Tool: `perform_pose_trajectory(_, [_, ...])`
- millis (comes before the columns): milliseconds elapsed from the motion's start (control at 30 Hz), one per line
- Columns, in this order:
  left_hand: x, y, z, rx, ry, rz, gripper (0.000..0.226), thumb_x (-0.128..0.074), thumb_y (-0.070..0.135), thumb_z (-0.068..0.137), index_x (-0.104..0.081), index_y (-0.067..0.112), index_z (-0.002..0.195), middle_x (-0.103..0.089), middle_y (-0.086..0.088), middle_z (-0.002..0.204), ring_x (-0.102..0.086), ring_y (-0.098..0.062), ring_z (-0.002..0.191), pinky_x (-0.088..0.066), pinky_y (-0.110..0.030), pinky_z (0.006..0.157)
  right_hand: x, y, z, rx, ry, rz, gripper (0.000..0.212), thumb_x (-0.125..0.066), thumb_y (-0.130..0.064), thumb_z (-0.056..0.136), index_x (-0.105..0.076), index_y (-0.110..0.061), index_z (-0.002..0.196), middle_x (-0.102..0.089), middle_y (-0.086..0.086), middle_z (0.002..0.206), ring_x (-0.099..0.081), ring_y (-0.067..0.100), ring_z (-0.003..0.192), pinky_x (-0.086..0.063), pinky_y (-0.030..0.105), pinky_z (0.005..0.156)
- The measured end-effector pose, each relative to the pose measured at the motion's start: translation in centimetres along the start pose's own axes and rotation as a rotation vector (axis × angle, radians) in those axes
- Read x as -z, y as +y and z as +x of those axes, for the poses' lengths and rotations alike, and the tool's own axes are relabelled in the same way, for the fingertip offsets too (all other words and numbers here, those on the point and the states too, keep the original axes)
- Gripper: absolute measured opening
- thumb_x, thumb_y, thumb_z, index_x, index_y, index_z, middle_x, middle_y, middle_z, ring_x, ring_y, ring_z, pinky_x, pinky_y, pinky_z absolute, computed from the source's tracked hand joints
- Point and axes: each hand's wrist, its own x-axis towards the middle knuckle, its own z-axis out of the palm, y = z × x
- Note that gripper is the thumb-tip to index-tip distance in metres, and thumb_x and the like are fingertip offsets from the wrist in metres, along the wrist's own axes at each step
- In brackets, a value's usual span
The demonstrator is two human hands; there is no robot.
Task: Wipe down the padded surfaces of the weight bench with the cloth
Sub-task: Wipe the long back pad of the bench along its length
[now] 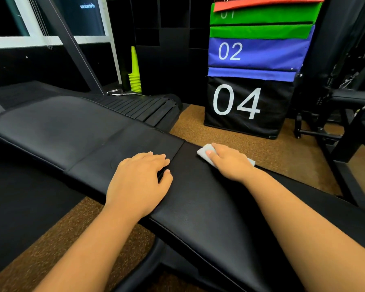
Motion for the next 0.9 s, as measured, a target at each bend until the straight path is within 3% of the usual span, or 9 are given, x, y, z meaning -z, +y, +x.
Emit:
perform_pose_trajectory(100, [0.0,0.1,0.1,0.001,-0.014,-0.007,0.053,-0.031,0.047,0.087,-0.063,0.034,0.127,-0.057,0.019,0.135,-0.045,-0.007,0.134,-0.039,-0.031,0.103,-0.4,-2.3,0.8,-0.043,0.016,-0.045,0.053,-0.019,-0.051,0.100,-0.040,-0.024,0.141,-0.046,0.009,0.144,-0.043,0.034,0.129,-0.028,0.051,0.106])
perform_pose_trajectory(267, [-0.1,0.0,0.0,0.007,-0.006,-0.006,0.052,-0.032,0.047,0.088,-0.064,0.033,0.126,-0.058,0.018,0.134,-0.045,-0.007,0.134,-0.039,-0.032,0.105,-1.6,-4.2,-1.9,0.286,0.012,-0.038,0.057,-0.020,-0.047,0.103,-0.011,-0.023,0.155,-0.007,-0.003,0.163,-0.004,0.024,0.150,-0.001,0.049,0.119])
perform_pose_trajectory(333, [-0.1,0.1,0.0,0.011,-0.017,-0.010,0.052,-0.032,0.047,0.088,-0.063,0.033,0.127,-0.057,0.019,0.135,-0.044,-0.007,0.134,-0.038,-0.032,0.105,-1.1,-2.4,-2.2,0.305,-0.037,0.011,0.057,-0.021,-0.047,0.103,-0.008,-0.029,0.155,-0.002,-0.007,0.163,0.001,0.020,0.150,0.003,0.045,0.119])
perform_pose_trajectory(400, [-0.1,0.1,0.0,0.017,-0.024,-0.008,0.052,-0.031,0.047,0.088,-0.063,0.034,0.127,-0.056,0.020,0.135,-0.044,-0.006,0.135,-0.038,-0.031,0.105,-0.6,-0.2,-1.8,0.226,-0.033,0.052,0.056,-0.024,-0.050,0.102,-0.013,-0.032,0.154,-0.010,-0.008,0.163,-0.006,0.019,0.150,-0.002,0.045,0.120])
perform_pose_trajectory(500, [-0.1,0.1,0.0,0.027,-0.034,0.005,0.048,-0.035,0.046,0.090,-0.062,0.035,0.128,-0.056,0.020,0.135,-0.043,-0.006,0.135,-0.037,-0.030,0.104,-0.1,1.2,-0.6,0.063,0.008,0.017,0.052,-0.023,-0.055,0.100,-0.030,-0.035,0.147,-0.038,-0.002,0.152,-0.036,0.027,0.138,-0.025,0.049,0.109])
perform_pose_trajectory(633, [0.0,0.2,0.1,0.035,-0.027,0.010,0.051,-0.033,0.046,0.087,-0.064,0.034,0.126,-0.058,0.020,0.134,-0.045,-0.007,0.134,-0.038,-0.031,0.101,0.1,-1.5,1.8,-0.104,-0.022,-0.050,0.060,-0.014,-0.058,0.097,-0.044,-0.024,0.136,-0.050,0.009,0.140,-0.046,0.034,0.126,-0.029,0.051,0.103])
perform_pose_trajectory(767, [0.1,0.3,0.0,0.026,-0.022,0.007,0.052,-0.033,0.045,0.086,-0.064,0.033,0.125,-0.059,0.019,0.133,-0.046,-0.009,0.133,-0.040,-0.033,0.100,-0.1,-4.9,3.1,-0.033,-0.035,-0.012,0.064,-0.011,-0.059,0.095,-0.044,-0.023,0.136,-0.051,0.007,0.140,-0.047,0.032,0.126,-0.030,0.050,0.102])
perform_pose_trajectory(900, [0.2,0.3,-0.1,0.009,-0.020,0.006,0.053,-0.032,0.044,0.087,-0.064,0.031,0.126,-0.059,0.017,0.133,-0.046,-0.010,0.134,-0.040,-0.032,0.101,0.1,-3.8,2.4,0.067,-0.036,0.035,0.059,-0.016,-0.061,0.097,-0.045,-0.027,0.136,-0.053,0.002,0.138,-0.049,0.028,0.124,-0.035,0.043,0.098])
